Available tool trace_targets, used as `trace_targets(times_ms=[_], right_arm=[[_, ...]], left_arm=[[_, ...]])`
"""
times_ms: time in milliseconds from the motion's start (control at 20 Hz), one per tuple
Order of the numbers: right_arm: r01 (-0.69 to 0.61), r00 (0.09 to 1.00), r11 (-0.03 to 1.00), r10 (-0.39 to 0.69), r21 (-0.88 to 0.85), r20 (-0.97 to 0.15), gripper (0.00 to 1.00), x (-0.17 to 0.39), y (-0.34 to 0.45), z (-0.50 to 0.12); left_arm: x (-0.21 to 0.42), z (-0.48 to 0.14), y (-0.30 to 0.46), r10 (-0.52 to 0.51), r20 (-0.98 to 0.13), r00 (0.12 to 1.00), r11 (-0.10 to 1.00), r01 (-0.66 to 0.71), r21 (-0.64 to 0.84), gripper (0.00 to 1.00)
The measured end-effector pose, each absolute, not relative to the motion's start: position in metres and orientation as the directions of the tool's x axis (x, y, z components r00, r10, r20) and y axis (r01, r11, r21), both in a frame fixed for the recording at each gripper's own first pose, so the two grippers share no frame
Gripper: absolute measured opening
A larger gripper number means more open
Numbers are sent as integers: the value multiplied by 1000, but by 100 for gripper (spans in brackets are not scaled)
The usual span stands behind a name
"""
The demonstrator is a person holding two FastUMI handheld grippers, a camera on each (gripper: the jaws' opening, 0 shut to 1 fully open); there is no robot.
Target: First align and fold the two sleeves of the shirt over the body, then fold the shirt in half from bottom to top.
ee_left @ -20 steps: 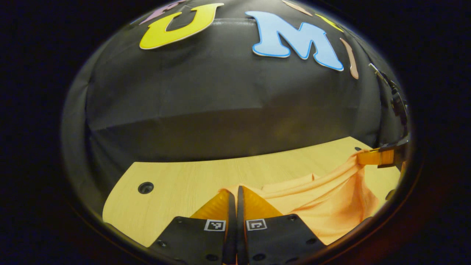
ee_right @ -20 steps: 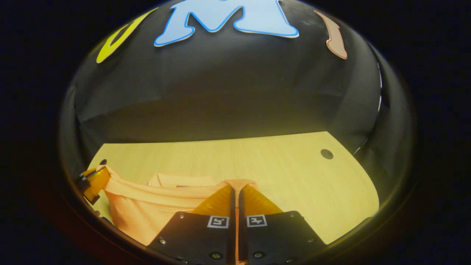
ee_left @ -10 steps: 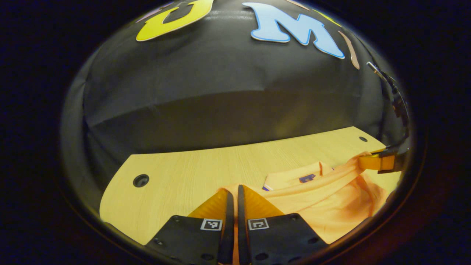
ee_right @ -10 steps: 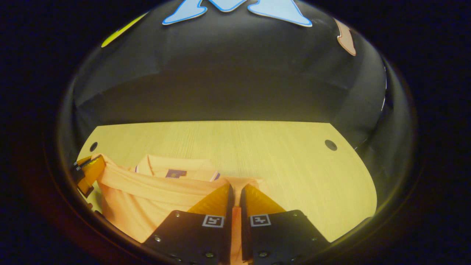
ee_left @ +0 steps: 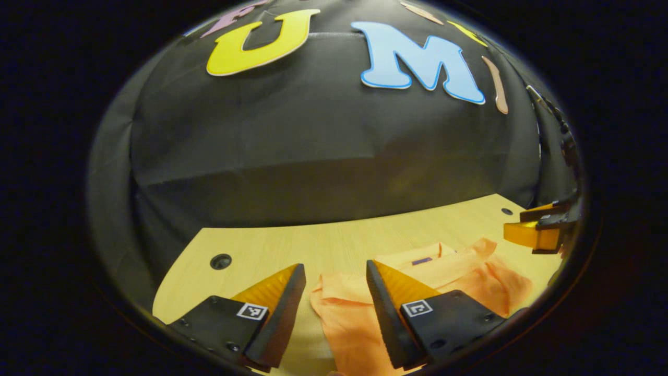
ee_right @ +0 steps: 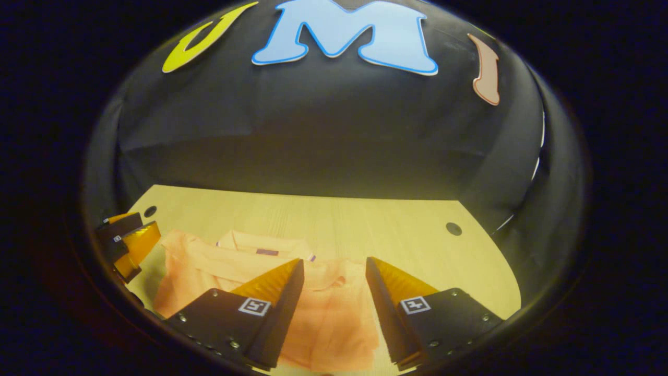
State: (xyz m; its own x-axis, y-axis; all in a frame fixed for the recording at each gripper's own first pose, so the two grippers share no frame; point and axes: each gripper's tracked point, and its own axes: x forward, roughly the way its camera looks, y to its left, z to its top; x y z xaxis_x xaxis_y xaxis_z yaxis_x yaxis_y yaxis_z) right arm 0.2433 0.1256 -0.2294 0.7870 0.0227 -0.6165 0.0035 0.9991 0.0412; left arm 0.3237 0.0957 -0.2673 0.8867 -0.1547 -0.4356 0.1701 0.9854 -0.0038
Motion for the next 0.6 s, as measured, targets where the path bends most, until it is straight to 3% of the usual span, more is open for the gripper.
trace_targets(times_ms=[100,200,250,350,600], right_arm=[[-11,807,999,27,31,-589,85,231,120,-215],[-24,828,1000,25,9,-561,88,217,114,-200],[-30,838,1000,27,3,-546,90,209,113,-192],[-38,858,999,26,-13,-513,94,194,108,-174],[-68,899,997,52,-22,-435,94,156,101,-131]], left_arm=[[309,-247,97,-141,-406,903,988,154,1,87],[293,-230,97,-129,-385,914,991,136,-9,86],[285,-222,98,-119,-378,918,992,122,-16,93],[268,-206,98,-106,-362,926,994,101,-31,93],[222,-167,90,-95,-312,945,995,82,-55,95]])
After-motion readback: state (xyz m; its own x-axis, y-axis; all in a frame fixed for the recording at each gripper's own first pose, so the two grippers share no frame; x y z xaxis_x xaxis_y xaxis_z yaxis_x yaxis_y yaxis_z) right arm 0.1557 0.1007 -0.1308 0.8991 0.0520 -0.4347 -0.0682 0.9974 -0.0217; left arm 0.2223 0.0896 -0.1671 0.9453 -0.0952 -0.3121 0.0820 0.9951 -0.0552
